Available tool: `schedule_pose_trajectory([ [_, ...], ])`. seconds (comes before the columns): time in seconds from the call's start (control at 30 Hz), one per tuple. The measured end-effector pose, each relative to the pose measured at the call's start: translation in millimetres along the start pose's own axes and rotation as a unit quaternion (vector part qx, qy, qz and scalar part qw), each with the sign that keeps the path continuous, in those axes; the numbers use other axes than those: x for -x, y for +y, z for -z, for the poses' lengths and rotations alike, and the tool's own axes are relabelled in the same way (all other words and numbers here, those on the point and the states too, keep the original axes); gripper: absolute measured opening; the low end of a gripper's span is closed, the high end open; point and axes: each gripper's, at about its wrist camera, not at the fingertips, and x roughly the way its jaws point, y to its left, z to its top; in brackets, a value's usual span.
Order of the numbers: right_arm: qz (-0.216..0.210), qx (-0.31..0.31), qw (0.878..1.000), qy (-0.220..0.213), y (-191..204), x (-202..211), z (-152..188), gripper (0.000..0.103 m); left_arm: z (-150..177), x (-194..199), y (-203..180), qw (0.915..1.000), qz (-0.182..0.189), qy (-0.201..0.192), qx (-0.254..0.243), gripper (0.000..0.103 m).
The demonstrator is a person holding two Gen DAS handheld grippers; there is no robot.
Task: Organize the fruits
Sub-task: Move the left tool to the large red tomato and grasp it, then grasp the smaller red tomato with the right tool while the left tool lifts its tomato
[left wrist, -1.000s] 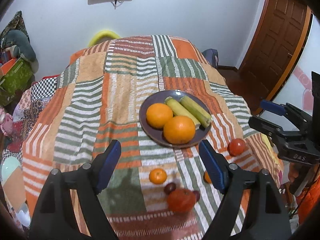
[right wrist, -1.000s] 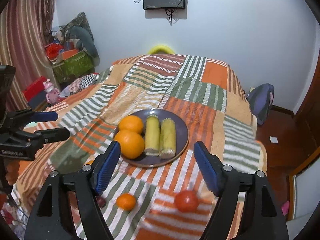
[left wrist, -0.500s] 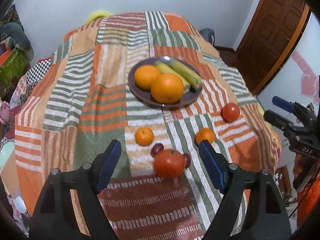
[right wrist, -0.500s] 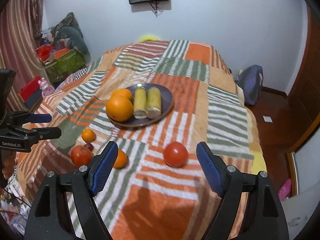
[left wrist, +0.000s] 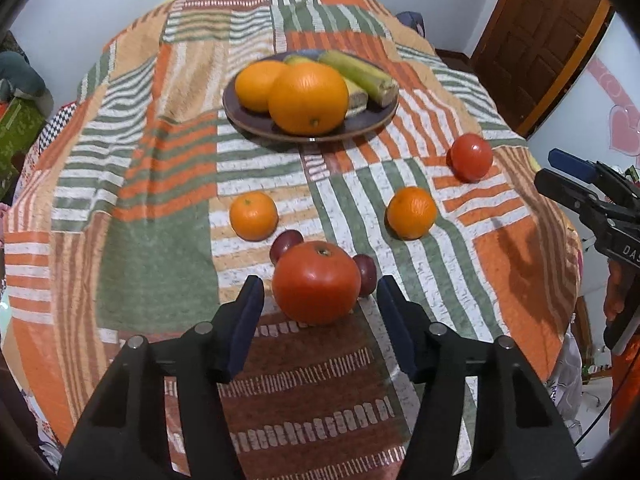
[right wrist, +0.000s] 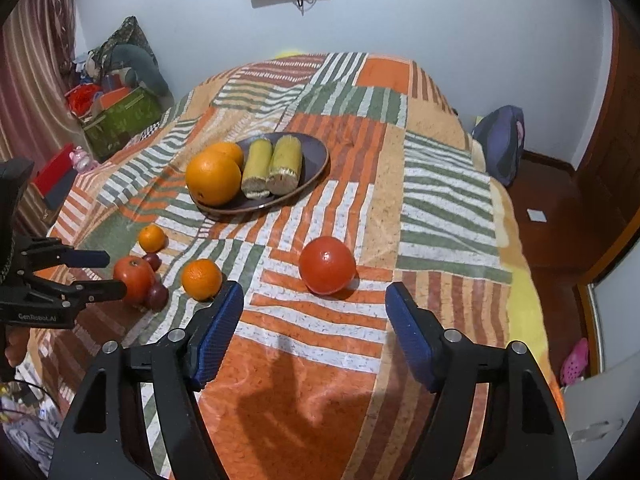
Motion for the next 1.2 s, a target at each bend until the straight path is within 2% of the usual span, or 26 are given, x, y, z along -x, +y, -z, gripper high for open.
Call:
schedule_pose_trajectory([
  [0.17,-0.003,-0.01,1.0,0.01,-4.1,-15.9,0.0,0.07,-0.4,-10.1,1.1,0.9999,-0.004,0.009,-0.002,0.053],
  [0.53,-0.002,-0.018,0.999,0.029,-9.0,-48.2,-7.2,0.07,-1.5,-13.8,7.4,0.9998,0.015,-0.002,0.009,0.051],
  [0.63,0.004,-0.026,0.999,0.029,-11.8,-56.0,-8.2,0.069,-3.3,-10.0,10.9,0.9998,0.007,-0.011,0.016,0.051],
  [0.73,-0.007,-0.039,0.998,0.041,-17.0,-64.8,-8.6,0.06,-6.8,-2.0,17.6,0.9994,0.003,-0.022,0.025,0.051],
  [0.9,-0.026,-0.06,0.997,0.048,-22.5,-72.1,-6.0,0.058,-14.0,13.4,31.3,0.9981,0.004,-0.043,0.044,0.051],
  [1.0,-0.044,-0.063,0.996,0.047,-21.6,-71.8,-4.9,0.045,-16.7,19.1,35.8,0.9974,0.002,-0.051,0.051,0.051],
  [1.2,-0.023,-0.046,0.998,0.045,-11.3,-71.2,-9.3,0.045,-19.1,25.1,39.7,0.9965,0.002,-0.06,0.058,0.051],
])
